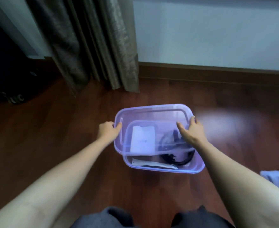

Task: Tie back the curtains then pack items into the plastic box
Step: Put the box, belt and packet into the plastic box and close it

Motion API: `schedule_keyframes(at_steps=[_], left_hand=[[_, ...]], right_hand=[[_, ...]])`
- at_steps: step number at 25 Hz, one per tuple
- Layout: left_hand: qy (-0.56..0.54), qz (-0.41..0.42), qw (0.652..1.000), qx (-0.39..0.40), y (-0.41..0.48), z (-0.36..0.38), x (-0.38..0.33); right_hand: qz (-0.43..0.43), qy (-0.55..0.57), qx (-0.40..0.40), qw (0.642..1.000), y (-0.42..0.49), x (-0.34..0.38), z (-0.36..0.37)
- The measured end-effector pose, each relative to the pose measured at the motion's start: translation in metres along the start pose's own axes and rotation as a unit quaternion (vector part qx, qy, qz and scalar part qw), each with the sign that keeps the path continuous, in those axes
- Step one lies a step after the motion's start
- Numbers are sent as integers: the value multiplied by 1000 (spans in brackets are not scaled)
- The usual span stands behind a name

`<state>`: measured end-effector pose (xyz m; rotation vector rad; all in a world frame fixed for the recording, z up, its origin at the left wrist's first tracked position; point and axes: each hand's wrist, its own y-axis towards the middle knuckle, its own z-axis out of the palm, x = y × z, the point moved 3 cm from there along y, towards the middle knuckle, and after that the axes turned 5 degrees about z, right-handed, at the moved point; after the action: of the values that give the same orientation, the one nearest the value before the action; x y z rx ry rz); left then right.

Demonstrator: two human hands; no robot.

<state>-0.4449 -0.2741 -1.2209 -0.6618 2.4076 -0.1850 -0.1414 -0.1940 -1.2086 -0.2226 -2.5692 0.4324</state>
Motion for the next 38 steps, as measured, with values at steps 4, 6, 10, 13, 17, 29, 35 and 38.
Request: schedule_keyframes(at_steps=[4, 6, 10, 13, 17, 29, 35, 38], left_hand=[[9, 13, 1000, 22, -12, 33, -14], [16, 14, 1000, 21, -17, 39, -11], [12, 19, 1000, 20, -25, 42, -6], [9, 21, 999, 23, -26, 43, -5], [13, 13, 999, 31, -24, 44, -1], [-6, -43, 998, 47, -27, 80, -1], [39, -29, 999, -10, -30, 80, -4], [40, -23, 998, -36, -32, 82, -6]], right_hand=[[5, 5, 8, 1000, -12, -63, -6], [-3, -13, 3, 1000, -17, -81, -2], [-39, -47, -5, 998, -28, -103, 8], [-50, -47, -11, 998, -35, -107, 6], [-73, -45, -4, 996, -37, -108, 5], [114, 154, 39, 981, -32, -122, 21], [86, 133, -7, 987, -32, -119, 19], [94, 117, -12, 989, -32, -119, 23]])
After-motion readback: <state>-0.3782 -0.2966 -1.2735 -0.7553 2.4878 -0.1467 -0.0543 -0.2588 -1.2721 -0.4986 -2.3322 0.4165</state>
